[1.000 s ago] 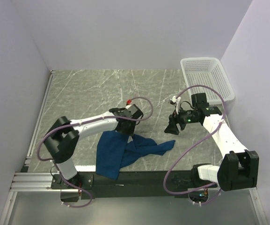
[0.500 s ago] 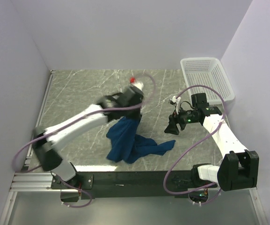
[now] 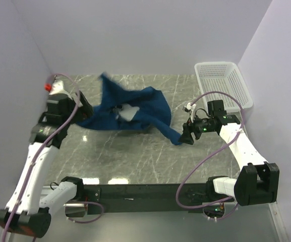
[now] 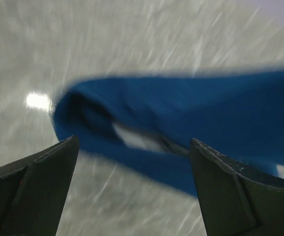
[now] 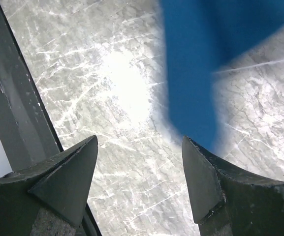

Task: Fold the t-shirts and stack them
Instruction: Flatten the tshirt out

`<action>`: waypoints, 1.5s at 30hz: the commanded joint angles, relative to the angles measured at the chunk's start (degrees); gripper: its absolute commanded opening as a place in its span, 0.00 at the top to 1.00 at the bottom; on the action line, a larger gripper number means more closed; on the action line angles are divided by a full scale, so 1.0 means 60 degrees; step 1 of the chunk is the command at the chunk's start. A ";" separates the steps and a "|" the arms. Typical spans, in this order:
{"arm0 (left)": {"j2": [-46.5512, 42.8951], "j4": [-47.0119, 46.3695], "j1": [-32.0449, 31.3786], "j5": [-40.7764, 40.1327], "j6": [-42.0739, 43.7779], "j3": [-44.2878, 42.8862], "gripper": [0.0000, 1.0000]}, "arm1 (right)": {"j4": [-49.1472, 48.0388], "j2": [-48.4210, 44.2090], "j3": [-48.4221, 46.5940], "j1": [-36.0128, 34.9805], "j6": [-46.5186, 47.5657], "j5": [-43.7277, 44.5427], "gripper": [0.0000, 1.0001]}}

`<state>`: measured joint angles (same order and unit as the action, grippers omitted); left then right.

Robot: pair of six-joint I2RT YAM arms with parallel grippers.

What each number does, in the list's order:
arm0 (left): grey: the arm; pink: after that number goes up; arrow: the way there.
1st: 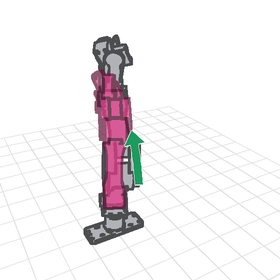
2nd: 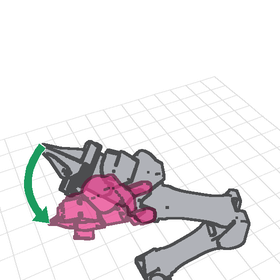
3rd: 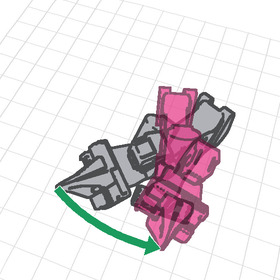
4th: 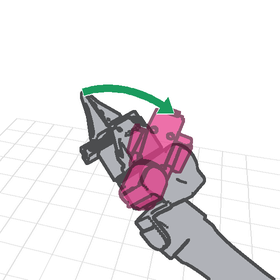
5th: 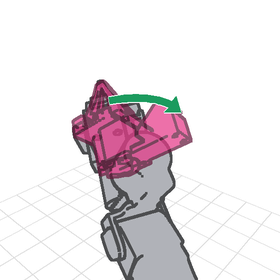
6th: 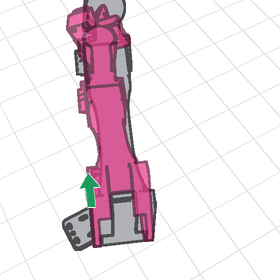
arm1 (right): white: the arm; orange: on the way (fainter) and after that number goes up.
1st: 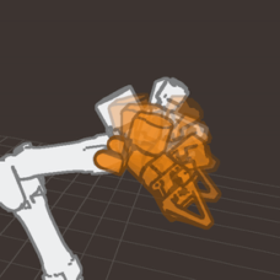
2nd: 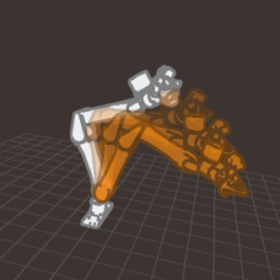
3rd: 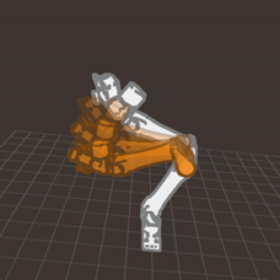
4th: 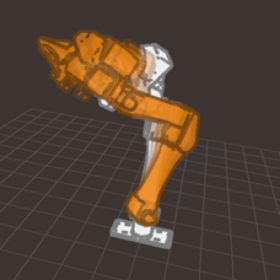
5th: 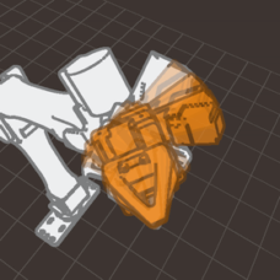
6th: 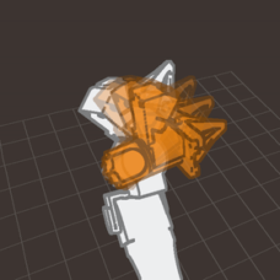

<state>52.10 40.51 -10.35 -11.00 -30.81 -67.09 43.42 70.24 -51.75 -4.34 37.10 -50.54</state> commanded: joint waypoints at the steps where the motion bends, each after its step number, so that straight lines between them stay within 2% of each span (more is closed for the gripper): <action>1: -0.0272 -0.0010 0.0172 0.1131 0.0184 0.0970 0.01 | -0.0015 -0.0178 -0.0355 0.0064 0.0027 -0.0072 0.24; 6: -0.0304 -0.0086 0.0201 0.1042 0.0183 0.0942 0.01 | 0.0117 -0.0032 -0.0384 0.0035 0.0319 -0.0145 0.24; 11: 0.0076 -0.0949 0.0201 0.2109 0.0213 0.1586 0.02 | 0.0133 -0.0061 -0.0165 -0.0432 0.0920 -0.0132 0.24; 14: 0.0558 -0.1462 0.0201 0.2826 0.0183 0.2128 0.05 | -0.0409 -0.0032 -0.0033 -0.1457 0.1328 0.0848 0.24; 15: 0.0734 -0.1522 0.0201 0.3019 0.0198 0.2303 0.07 | -0.0541 0.0012 0.0011 -0.2083 0.1534 0.1605 0.24; 20: 0.1731 -0.1786 0.0201 0.3664 0.0110 0.2699 0.13 | -0.2063 0.0626 -0.0193 -0.3011 0.2429 0.3238 0.24; 24: 0.1485 -0.1903 0.0201 0.3388 -0.0225 0.3065 0.13 | -0.2650 0.1824 -0.1493 -0.3626 0.2897 0.3121 0.24; 25: 0.0671 -0.1947 0.0201 0.2836 -0.0749 0.3400 0.12 | -0.3420 0.2641 -0.2295 -0.4759 0.3029 0.4064 0.24; 26: 0.0663 -0.1947 0.0201 0.2830 -0.1015 0.3548 0.12 | -0.3428 0.2997 -0.2303 -0.4770 0.3030 0.4073 0.24; 33: -0.1796 -0.1451 0.0231 0.2436 -0.3154 0.5087 0.11 | -0.4072 0.6455 -0.6237 -0.6189 0.2708 0.5523 0.24; 36: -0.2660 -0.0879 0.0231 0.1909 -0.3843 0.5351 0.12 | -0.4421 0.7583 -0.7150 -0.6628 0.2679 0.6166 0.24; 40: -0.3422 -0.0380 0.0231 0.1439 -0.4065 0.5279 0.12 | -0.4775 0.8726 -0.8175 -0.6938 0.2284 0.6812 0.24; 45: -0.3585 -0.0015 0.0231 0.1307 -0.3963 0.5015 0.12 | -0.4395 1.0074 -0.9682 -0.7055 0.2078 0.7149 0.26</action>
<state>30.94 38.63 -9.19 -0.99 -53.52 -34.94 17.93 128.66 -103.59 -46.39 51.22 -11.00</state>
